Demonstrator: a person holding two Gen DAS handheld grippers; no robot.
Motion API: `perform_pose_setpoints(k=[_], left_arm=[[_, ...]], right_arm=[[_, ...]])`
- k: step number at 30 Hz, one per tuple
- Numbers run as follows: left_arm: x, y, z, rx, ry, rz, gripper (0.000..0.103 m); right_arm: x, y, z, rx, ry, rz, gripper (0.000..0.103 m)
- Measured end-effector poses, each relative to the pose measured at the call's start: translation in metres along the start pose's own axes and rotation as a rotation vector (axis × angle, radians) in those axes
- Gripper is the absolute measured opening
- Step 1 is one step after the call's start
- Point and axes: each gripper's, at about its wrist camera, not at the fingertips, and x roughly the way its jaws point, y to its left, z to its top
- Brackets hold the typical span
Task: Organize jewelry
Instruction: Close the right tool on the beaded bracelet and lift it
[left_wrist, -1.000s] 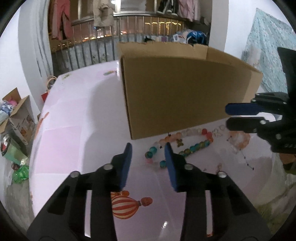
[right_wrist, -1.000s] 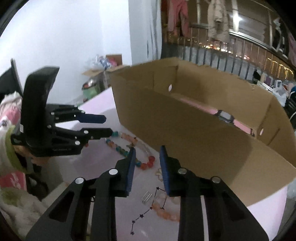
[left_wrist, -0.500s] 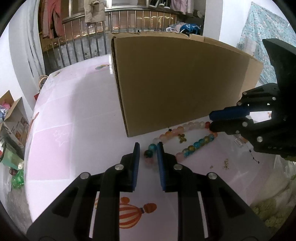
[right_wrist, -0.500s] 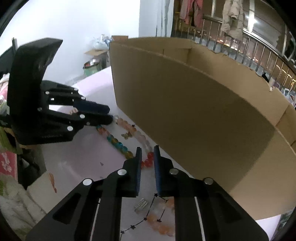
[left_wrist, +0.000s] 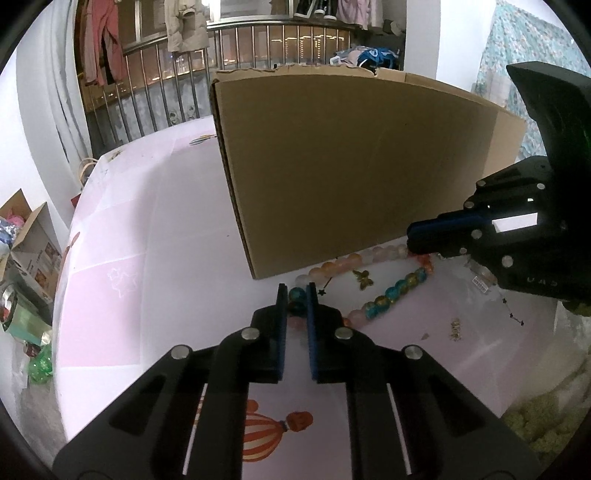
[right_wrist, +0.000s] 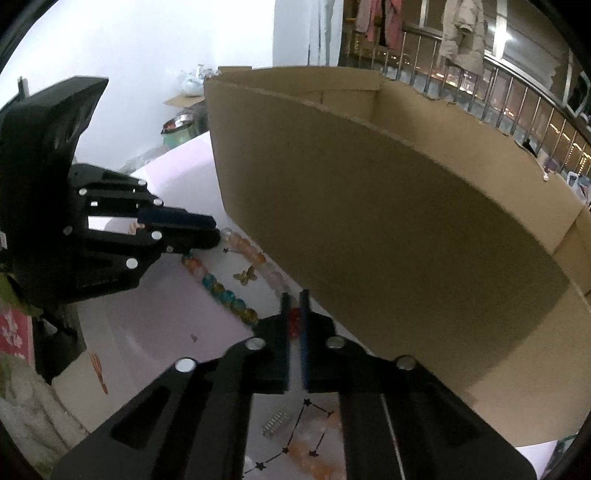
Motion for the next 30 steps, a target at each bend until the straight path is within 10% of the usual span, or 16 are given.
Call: perform_pose_setpoints(k=[30], left_arm=[[-0.003,0.002,0.001,-0.03,-0.003,-0.018,0.008]], right_arm=[[0.01,-0.003,0.002,0.085,0.036,0.07,0.017]])
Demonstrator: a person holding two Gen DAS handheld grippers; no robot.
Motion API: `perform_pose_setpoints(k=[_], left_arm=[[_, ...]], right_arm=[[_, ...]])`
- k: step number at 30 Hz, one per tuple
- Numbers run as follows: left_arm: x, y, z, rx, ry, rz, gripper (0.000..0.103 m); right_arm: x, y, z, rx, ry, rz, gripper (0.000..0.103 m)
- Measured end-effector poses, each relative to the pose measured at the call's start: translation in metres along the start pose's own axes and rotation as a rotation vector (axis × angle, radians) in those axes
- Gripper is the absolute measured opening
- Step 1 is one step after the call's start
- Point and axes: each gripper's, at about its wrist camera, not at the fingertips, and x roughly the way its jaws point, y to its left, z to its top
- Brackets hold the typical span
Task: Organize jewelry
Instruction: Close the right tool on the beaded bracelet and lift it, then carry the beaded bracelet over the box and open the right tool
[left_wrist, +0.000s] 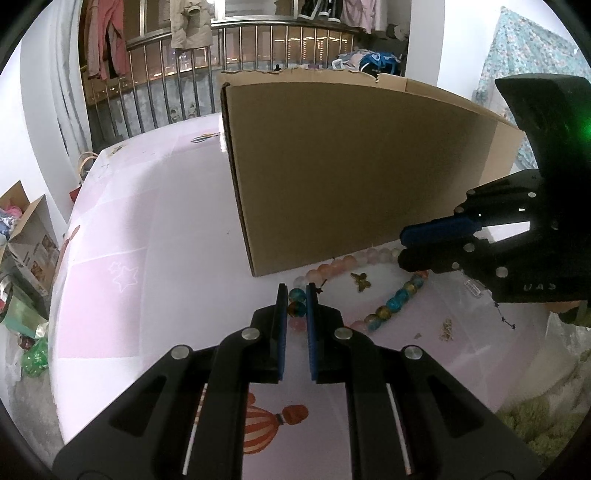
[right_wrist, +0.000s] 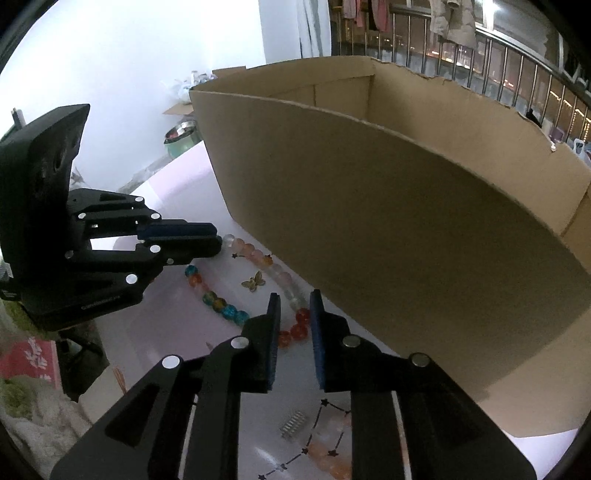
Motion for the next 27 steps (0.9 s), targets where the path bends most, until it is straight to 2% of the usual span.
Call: perform_pose_setpoints(k=[5,8,12,21,27], left_arm=[[0.001,0.001,0.0,-0.002,-0.001,-0.004,0.008],[0.002,0.0,0.001,0.001,-0.004,-0.002,0.008],[-0.004,0.0,0.004,-0.004,-0.022,-0.006,0.008],[-0.038,-0.01,0.011,-0.016,-0.074,-0.01,0.008],[-0.07,-0.026,0.025,0.016,-0.133,-0.004,0.008]], right_arm=[[0.007,0.0,-0.002,0.009,0.019,-0.015,0.015],[0.01,0.004,-0.001,0.004,0.018,-0.019,0.01],[0.007,0.009,-0.001,0.005,0.003,-0.013,0.01],[-0.022,0.016,-0.007,0.02,-0.075,0.002,0.01],[-0.058,0.019,-0.007,0.008,-0.169,0.001,0.01]])
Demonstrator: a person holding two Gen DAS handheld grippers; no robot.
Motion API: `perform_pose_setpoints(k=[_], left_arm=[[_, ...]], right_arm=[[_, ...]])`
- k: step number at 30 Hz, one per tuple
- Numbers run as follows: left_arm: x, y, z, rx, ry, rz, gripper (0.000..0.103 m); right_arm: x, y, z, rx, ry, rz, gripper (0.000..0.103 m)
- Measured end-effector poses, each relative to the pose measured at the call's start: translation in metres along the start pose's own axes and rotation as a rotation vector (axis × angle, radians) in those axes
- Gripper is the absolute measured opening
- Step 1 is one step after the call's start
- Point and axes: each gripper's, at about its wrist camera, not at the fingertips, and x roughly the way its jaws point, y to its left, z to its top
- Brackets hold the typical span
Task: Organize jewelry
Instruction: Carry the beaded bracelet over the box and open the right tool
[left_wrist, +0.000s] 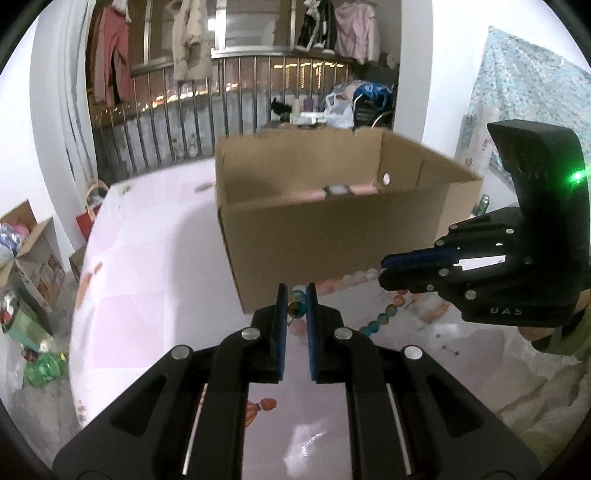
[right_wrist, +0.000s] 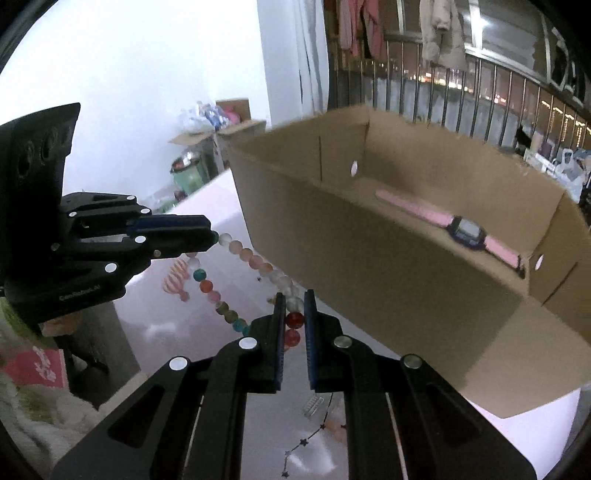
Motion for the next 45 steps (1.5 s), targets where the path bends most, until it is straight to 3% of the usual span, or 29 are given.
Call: perform_pose_setpoints(k=[6,12,14,22,25,27,28,36,45], left_arm=[[-0.036,-0.016,0.044,0.064,-0.114,-0.023,0.008],[-0.034,-0.026,0.095,0.127,-0.196,-0.013,0.008],[-0.022,-0.026,0.107,0.12,-0.186,-0.002,0.008],[0.066,0.001,0.125,0.095,0.001,0.045,0.009],[0.085,0.008,0.125,0.077,0.042,0.079,0.011],[0.086,0.009,0.125,0.07,0.044,0.092,0.033],[0.084,0.011,0.125,0.064,0.033,0.097,0.036],[0.044,0.014,0.116,0.01,-0.067,0.096,0.042],[-0.026,0.005,0.091,-0.033,-0.18,0.087,0.048]], right_arm=[[-0.045,-0.002,0.027,-0.033,-0.132,-0.008,0.01],[-0.063,-0.03,0.076,-0.025,-0.207,-0.022,0.01],[-0.056,-0.046,0.088,-0.001,-0.186,-0.021,0.01],[0.015,-0.104,0.119,0.101,0.029,-0.006,0.01],[0.039,-0.112,0.119,0.134,0.103,0.005,0.011],[0.045,-0.118,0.118,0.158,0.117,0.016,0.011],[0.044,-0.119,0.118,0.166,0.11,0.03,0.011],[0.004,-0.122,0.093,0.177,-0.003,-0.016,0.012],[-0.084,-0.104,0.04,0.121,-0.182,-0.094,0.027]])
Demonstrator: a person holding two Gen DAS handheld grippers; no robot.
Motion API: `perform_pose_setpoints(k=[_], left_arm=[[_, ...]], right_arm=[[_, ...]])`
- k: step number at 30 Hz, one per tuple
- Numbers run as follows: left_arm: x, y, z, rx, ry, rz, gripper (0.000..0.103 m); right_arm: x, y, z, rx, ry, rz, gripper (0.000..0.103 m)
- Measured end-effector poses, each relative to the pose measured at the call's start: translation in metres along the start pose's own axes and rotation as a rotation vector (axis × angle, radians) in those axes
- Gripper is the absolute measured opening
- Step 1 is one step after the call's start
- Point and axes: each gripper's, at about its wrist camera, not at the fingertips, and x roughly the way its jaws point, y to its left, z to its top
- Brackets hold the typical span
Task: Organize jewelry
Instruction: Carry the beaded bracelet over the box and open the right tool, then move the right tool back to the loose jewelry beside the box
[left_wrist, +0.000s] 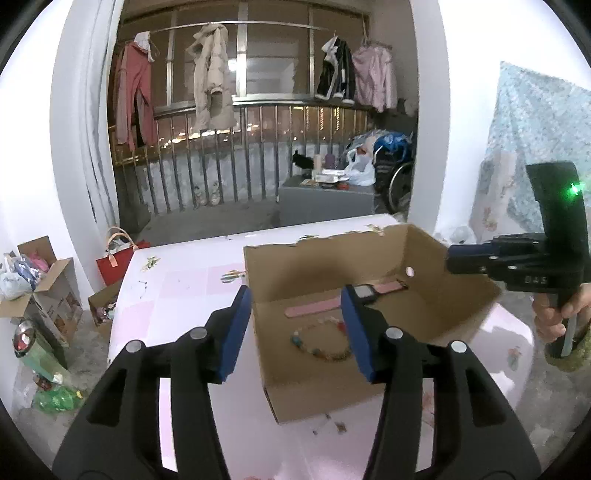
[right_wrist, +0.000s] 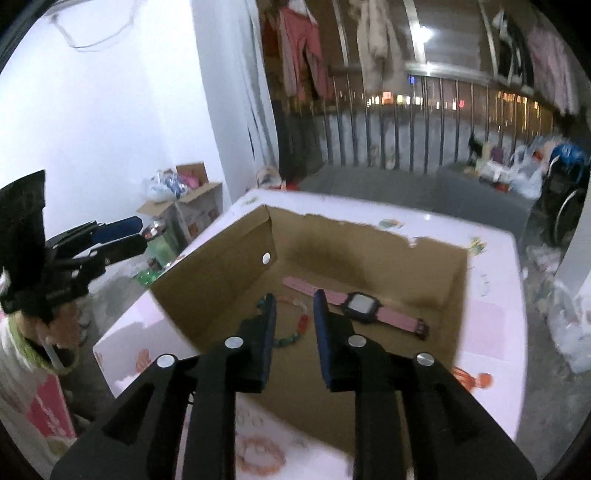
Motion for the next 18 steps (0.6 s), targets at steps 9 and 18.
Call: perform_pose_setpoints(k=[9,18], left_arm=[[-0.02,-0.012,-0.059,-0.036,0.098,-0.11,0.048],[0.001,-0.041,-0.115,-0.024,0.214,-0.253,0.048]], right_arm=[[-0.044,0.009,-0.071,0.007,0.049,-0.02,0.031],[-0.021,0.012,-0.122,0.115,0.134,0.059,0.031]])
